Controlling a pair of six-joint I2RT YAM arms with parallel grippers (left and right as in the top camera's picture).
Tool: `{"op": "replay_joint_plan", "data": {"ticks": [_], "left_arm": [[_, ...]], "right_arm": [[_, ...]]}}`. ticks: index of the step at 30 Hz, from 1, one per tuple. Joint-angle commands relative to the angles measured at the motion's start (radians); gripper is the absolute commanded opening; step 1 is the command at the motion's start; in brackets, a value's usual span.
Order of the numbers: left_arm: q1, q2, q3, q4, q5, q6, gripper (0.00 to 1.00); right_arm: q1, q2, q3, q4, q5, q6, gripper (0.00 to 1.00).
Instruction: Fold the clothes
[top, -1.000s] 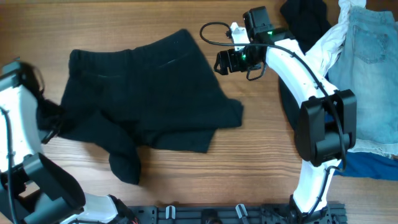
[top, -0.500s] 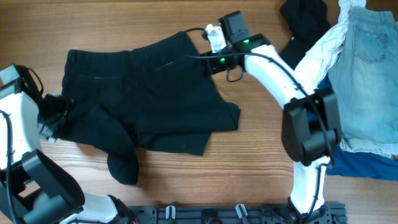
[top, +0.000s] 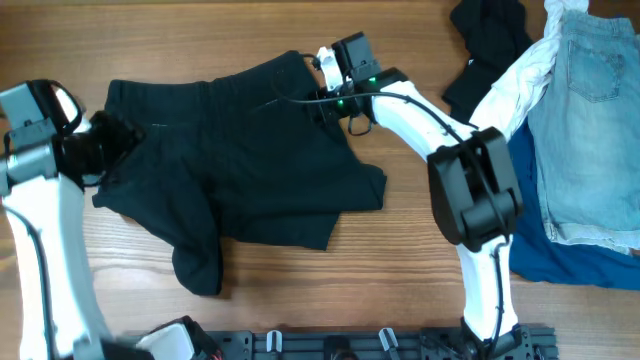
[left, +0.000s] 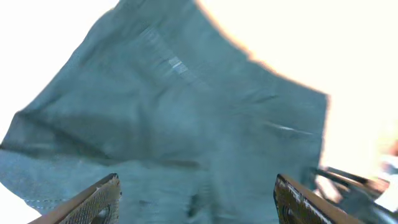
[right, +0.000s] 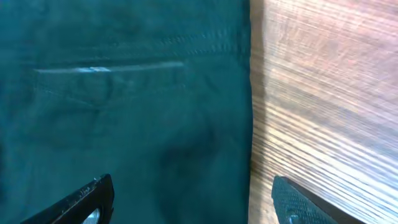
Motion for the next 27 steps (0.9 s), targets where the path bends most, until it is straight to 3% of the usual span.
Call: {"op": "replay_joint_plan", "data": {"ticks": [1,6,8,10,11,12,19,27], "left_arm": [[-0.032,-0.098,0.005,0.027,0.021,0.044,0.80],[-0.078,-0.127,0.003,0.021,0.022,0.043,0.79],[-0.109,-0.123,-0.003,0.023,0.021,0.044,0.79],[-0.140,-0.115,-0.003,0.023,-0.002,0.043,0.79],[-0.156,-0.109,-0.003,0.023,-0.019,0.043,0.79],[-0.172,-0.101,-0.003,0.024,-0.037,0.043,0.80],[-0.259,-0.017,-0.003,0.041,-0.084,0.043,0.80],[-0.340,0.030,-0.003,0.131,-0.084,0.045,0.78]], "right_arm": [[0.003,0.069,-0.003,0.009,0.016,0.014,0.80],[0.008,0.084,-0.003,0.024,0.016,0.039,0.72],[0.012,0.084,-0.003,0.029,0.017,0.037,0.61],[0.014,0.084,-0.003,0.028,0.017,0.037,0.41],[0.014,0.083,-0.003,0.027,0.016,0.039,0.19],[0.014,0.079,-0.002,0.023,0.016,0.044,0.04],[-0.033,-0.031,0.067,0.021,0.021,0.070,0.04],[-0.135,-0.083,0.312,0.027,0.002,0.145,0.04]]}}
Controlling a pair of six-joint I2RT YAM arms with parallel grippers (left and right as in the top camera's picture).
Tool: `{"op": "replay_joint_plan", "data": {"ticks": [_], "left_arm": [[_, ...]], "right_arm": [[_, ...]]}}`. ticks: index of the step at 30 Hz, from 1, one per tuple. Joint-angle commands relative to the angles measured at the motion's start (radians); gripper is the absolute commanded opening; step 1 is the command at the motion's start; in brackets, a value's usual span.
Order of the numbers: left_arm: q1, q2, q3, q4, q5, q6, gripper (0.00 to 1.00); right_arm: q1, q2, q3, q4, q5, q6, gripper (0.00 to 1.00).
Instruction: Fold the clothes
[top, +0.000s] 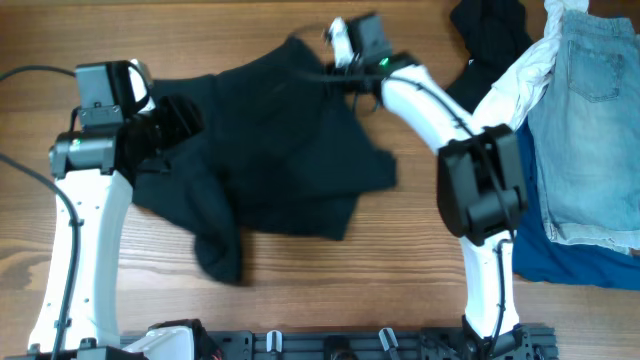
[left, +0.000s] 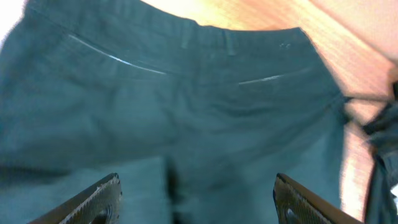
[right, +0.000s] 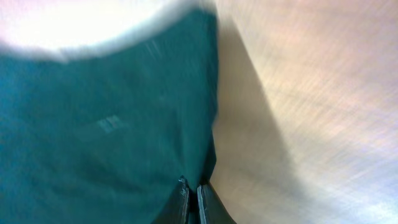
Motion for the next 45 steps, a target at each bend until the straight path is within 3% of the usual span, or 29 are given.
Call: {"op": "replay_joint_plan", "data": {"ticks": [1,7,8,10,18,24,34,39,45], "left_arm": [[-0.049,-0.002,-0.003,0.063,-0.012,0.020,0.79],[-0.102,-0.001,-0.003,0.166,-0.013,0.048,0.79],[-0.108,0.000,-0.003,0.172,-0.013,0.063,0.79],[-0.117,0.000,-0.003,0.177,-0.019,0.072,0.79],[-0.138,0.004,-0.003,0.146,-0.008,0.125,0.81],[-0.272,0.116,-0.003,0.159,-0.025,0.227,0.89],[-0.322,0.433,-0.003,0.390,-0.035,0.396,0.95],[-0.322,0.469,-0.003,0.497,-0.035,0.497,0.96],[-0.322,0.483,-0.003,0.505,-0.016,0.577,0.97]], "right_arm": [[-0.060,-0.079,0.129,0.031,-0.004,0.051,0.04],[-0.086,-0.077,0.157,0.058,0.085,0.027,0.06],[-0.089,-0.077,0.157,0.049,0.090,0.016,0.32],[-0.092,-0.083,0.157,0.006,0.098,-0.020,1.00],[-0.093,-0.198,0.157,-0.285,0.079,-0.047,1.00],[-0.101,-0.217,0.151,-0.495,0.091,-0.084,1.00],[-0.163,-0.216,0.135,-0.576,0.087,-0.083,1.00],[-0.163,-0.216,0.135,-0.584,0.087,-0.084,1.00],[-0.163,-0.214,0.135,-0.581,0.087,-0.084,1.00]]}}
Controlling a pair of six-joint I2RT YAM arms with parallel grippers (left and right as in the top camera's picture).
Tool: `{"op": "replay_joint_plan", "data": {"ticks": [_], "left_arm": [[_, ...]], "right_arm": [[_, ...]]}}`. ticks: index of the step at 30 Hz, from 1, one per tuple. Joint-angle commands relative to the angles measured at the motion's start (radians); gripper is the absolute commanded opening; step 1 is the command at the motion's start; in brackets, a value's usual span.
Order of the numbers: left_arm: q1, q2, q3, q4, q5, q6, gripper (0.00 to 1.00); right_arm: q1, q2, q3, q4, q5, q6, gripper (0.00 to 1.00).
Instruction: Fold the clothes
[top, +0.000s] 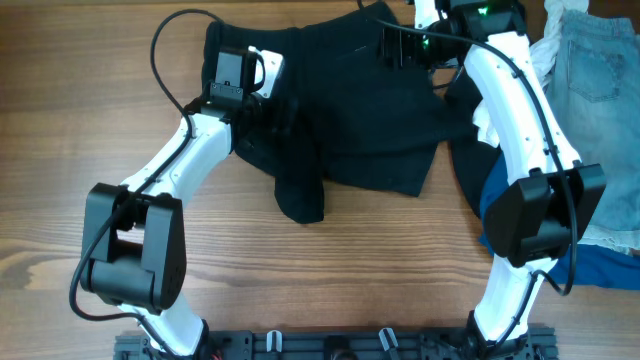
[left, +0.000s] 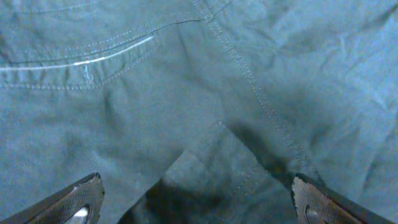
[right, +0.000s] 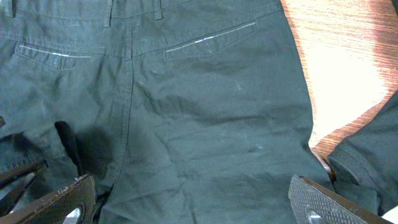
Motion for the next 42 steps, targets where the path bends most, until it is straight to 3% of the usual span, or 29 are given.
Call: {"op": "replay_joint_plan", "data": {"ticks": [1,11,13,14,15,16,17,19,24,29,35,42], "left_arm": [[0.000,0.022,-0.002,0.004,0.016,0.112,0.97],[0.000,0.073,-0.002,-0.011,0.072,0.141,0.91],[0.000,0.073,-0.002,-0.012,0.072,0.140,0.73],[0.000,0.073,-0.002,-0.012,0.072,0.140,0.58],[0.000,0.072,-0.002,-0.014,0.072,0.140,0.31],[0.000,0.067,-0.002,-0.020,0.072,0.138,0.14],[0.001,0.060,-0.001,-0.030,0.068,0.133,0.04],[0.001,0.030,0.009,-0.074,0.040,0.121,0.04],[0.017,-0.140,0.039,-0.242,-0.155,-0.095,0.04],[0.081,-0.311,0.038,-0.483,-0.186,-0.257,0.04],[0.122,-0.299,-0.014,-0.709,-0.187,-0.477,0.04],[0.201,-0.277,-0.284,-0.674,-0.287,-0.751,0.04]], "right_arm": [[0.004,-0.004,-0.008,0.002,0.014,-0.011,1.00],[0.004,-0.002,-0.008,-0.003,0.014,-0.011,1.00],[0.004,0.000,-0.008,-0.004,0.014,-0.010,1.00],[0.004,0.000,-0.008,-0.004,0.014,-0.010,1.00],[0.004,0.000,-0.008,-0.005,0.014,-0.010,1.00],[0.004,0.002,-0.008,-0.004,0.014,-0.010,1.00],[0.004,0.003,-0.008,-0.004,0.014,-0.010,1.00],[0.004,0.003,-0.008,-0.004,0.014,-0.010,1.00],[0.005,0.003,-0.008,-0.008,0.012,-0.010,1.00],[0.005,0.003,-0.008,-0.030,-0.077,-0.011,1.00],[0.005,0.003,-0.008,-0.074,-0.100,-0.010,1.00],[0.005,0.003,-0.008,-0.139,-0.100,-0.011,1.00]]}}
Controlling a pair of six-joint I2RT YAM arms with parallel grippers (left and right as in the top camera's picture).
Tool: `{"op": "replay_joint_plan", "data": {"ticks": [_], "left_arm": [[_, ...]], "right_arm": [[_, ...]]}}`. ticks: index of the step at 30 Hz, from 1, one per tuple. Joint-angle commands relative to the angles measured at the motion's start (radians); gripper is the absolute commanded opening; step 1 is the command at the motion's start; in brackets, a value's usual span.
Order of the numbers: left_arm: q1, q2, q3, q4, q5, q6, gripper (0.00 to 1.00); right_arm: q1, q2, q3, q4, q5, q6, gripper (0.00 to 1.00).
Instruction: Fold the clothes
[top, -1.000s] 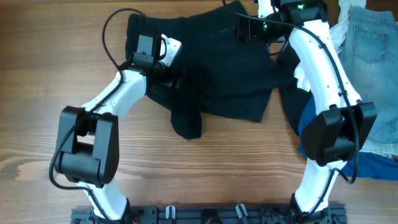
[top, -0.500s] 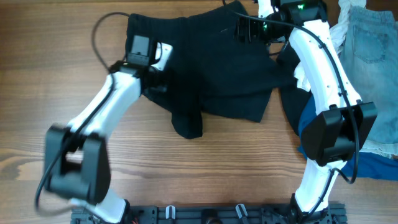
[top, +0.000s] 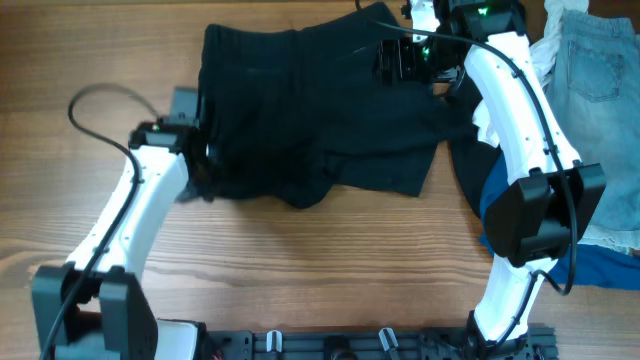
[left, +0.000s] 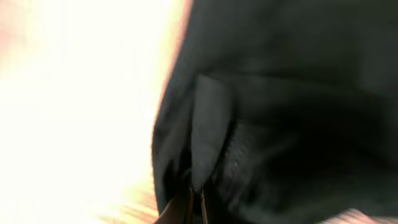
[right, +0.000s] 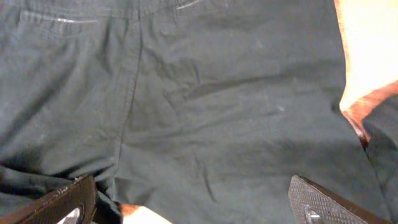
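Black shorts (top: 320, 110) lie spread at the table's far middle, waistband towards the far edge. My left gripper (top: 198, 165) is at their near left corner, shut on a fold of the leg fabric; in the left wrist view the jaws (left: 196, 202) are pinched together on dark cloth. My right gripper (top: 393, 62) hovers over the right half of the shorts. It is open, with its fingers (right: 317, 202) wide apart and nothing between them.
A pile of other clothes fills the far right: denim shorts (top: 590, 100), a blue garment (top: 560, 260), a white cloth (top: 492, 115) and a black garment (top: 485, 25). The right arm reaches across that pile. Bare wooden table (top: 300, 270) lies in front.
My left gripper was open over the middle of the shorts; it now sits at their left edge, shut on leg fabric. The leg that hung down at the front now points left. The right gripper barely moved.
The shorts first lay crumpled at the left middle, both grippers open at the waistband's ends. Then my right gripper was shut on the waistband, the shorts farther right. Later they lay at the far middle with both grippers open. Now my left holds the leg.
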Motion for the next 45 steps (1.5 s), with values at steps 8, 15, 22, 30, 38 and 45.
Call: {"op": "replay_joint_plan", "data": {"ticks": [8,15,22,30,38,45], "left_arm": [[0.283,0.012,-0.199,0.242,-0.037,-0.254,0.16],[0.322,0.008,-0.180,0.521,0.222,-0.061,0.68],[0.306,-0.126,-0.071,0.528,0.311,0.000,0.66],[0.218,-0.225,-0.072,0.511,0.309,0.124,0.71],[0.158,-0.183,-0.073,0.512,0.275,0.126,0.71],[0.146,-0.179,-0.073,0.496,0.267,0.126,0.72]], "right_arm": [[0.005,0.003,-0.004,-0.011,-0.020,-0.006,1.00],[0.005,0.003,-0.004,-0.082,-0.020,0.030,0.95],[0.028,0.003,-0.042,-0.162,0.006,0.056,0.96],[0.030,0.003,-0.252,-0.006,0.140,0.108,0.97],[0.030,0.005,-0.416,0.526,0.175,-0.014,0.95],[0.030,0.044,-0.460,0.731,0.207,-0.033,0.81]]}}
